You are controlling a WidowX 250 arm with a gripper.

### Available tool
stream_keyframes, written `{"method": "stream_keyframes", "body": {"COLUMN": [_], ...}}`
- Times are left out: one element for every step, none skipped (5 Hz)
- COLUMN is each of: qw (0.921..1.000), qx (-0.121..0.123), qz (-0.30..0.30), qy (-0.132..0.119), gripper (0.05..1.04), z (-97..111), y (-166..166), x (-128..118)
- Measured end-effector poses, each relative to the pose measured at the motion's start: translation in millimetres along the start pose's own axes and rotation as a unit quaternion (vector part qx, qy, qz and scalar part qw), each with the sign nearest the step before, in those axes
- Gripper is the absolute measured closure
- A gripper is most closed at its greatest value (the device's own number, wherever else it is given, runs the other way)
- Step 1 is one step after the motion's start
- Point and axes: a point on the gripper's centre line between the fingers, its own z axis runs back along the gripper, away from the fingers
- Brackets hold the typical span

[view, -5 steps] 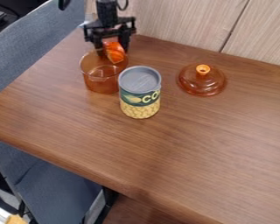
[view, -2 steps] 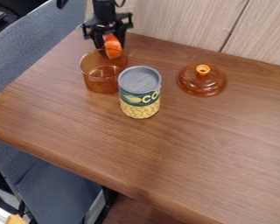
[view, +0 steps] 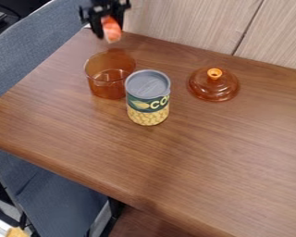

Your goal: Moves the orange object to the bottom centre of the table

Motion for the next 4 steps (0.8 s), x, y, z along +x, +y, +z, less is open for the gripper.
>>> {"method": "stream_keyframes", "body": {"qw": [0.9990,0.9973,0.9947,0.9898], "qx": [-0.017,-0.063,-0.085,-0.100], "qz": [-0.002,-0.011,-0.041,-0.094], "qy": [0.042,0.037,0.041,0.037], "gripper": [0.495,0.495,0.495,0.495], "z": [11,72,102,118], "y": [4,10,20,27], "x": [-11,-28,-61,-100]}}
